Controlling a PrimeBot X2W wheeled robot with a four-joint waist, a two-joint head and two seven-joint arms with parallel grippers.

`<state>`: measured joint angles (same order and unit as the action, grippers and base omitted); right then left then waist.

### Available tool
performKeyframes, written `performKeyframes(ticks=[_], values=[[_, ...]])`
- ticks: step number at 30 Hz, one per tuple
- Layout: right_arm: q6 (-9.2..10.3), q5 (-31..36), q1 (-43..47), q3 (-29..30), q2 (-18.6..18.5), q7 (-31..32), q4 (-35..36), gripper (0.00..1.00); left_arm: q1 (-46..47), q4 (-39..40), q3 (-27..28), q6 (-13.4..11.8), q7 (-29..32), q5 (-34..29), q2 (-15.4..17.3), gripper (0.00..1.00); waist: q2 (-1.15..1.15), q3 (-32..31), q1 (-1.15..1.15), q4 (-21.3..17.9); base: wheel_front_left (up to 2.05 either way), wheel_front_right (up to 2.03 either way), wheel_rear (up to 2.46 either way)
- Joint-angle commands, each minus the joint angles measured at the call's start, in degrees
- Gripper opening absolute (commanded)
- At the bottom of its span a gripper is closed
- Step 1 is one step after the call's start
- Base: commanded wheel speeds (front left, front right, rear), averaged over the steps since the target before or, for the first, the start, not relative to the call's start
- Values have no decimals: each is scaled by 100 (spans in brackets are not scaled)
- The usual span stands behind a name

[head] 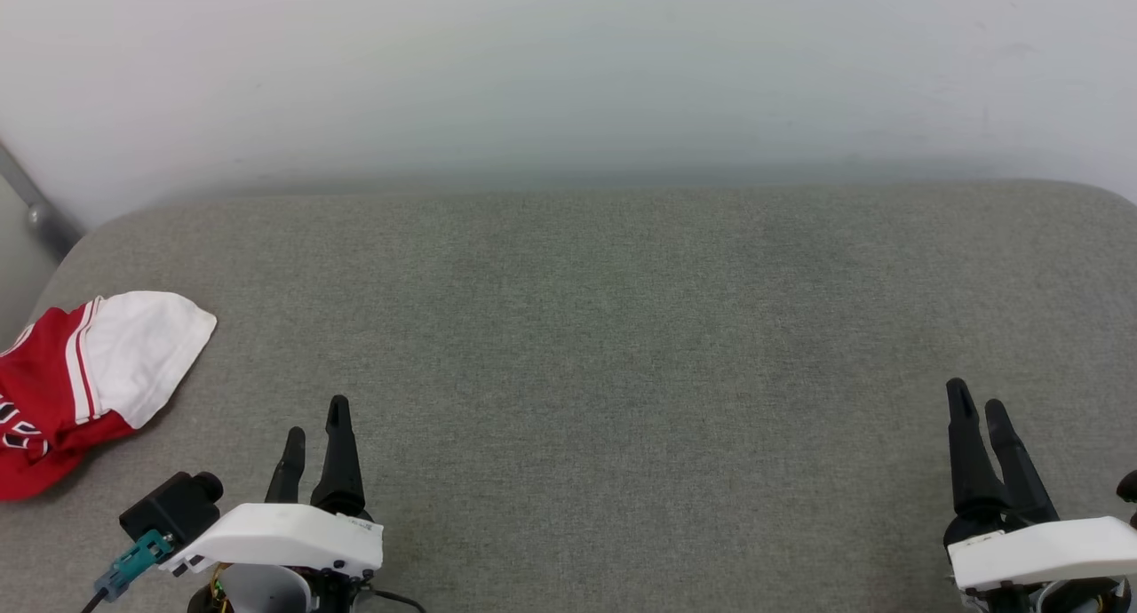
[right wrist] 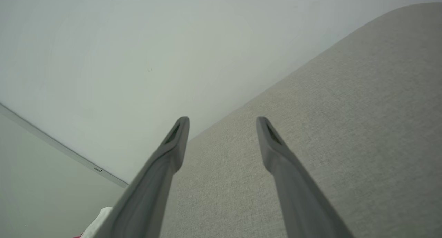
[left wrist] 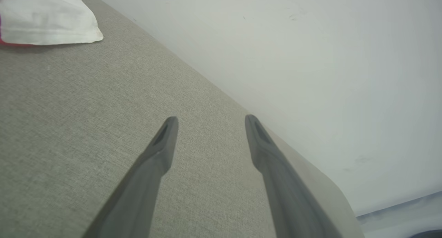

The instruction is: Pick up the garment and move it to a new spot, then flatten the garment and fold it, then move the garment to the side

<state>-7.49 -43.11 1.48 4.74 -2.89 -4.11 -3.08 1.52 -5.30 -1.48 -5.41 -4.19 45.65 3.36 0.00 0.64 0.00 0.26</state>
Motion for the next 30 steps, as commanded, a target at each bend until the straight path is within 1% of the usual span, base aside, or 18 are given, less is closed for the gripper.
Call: performKeyframes(ticks=[1,16,18,19,22,30], values=[[0,263,20,-21,-5,-76,130,100,5,135,-51,-64,-71,-241,65,100,0,-7,0,4,0,0,0],[0,1412,220,-108,-3,-333,328,100,-140,296,-360,-236,-327,-1272,178,100,0,-55,0,39,0,0,0],[0,1475,241,-122,-3,-353,338,100,-151,300,-376,-253,-342,-1336,182,100,0,-58,0,41,0,0,0],[0,1612,287,-136,-3,-382,337,100,-172,303,-412,-281,-377,-1482,200,100,0,-66,0,44,0,0,0],[0,1791,323,-151,-3,-427,354,100,-188,305,-472,-313,-426,-1660,203,100,0,-72,0,52,0,0,0],[0,2213,426,-187,-2,-535,371,100,-266,285,-566,-340,-530,-2054,218,100,0,-89,0,56,0,0,0]])
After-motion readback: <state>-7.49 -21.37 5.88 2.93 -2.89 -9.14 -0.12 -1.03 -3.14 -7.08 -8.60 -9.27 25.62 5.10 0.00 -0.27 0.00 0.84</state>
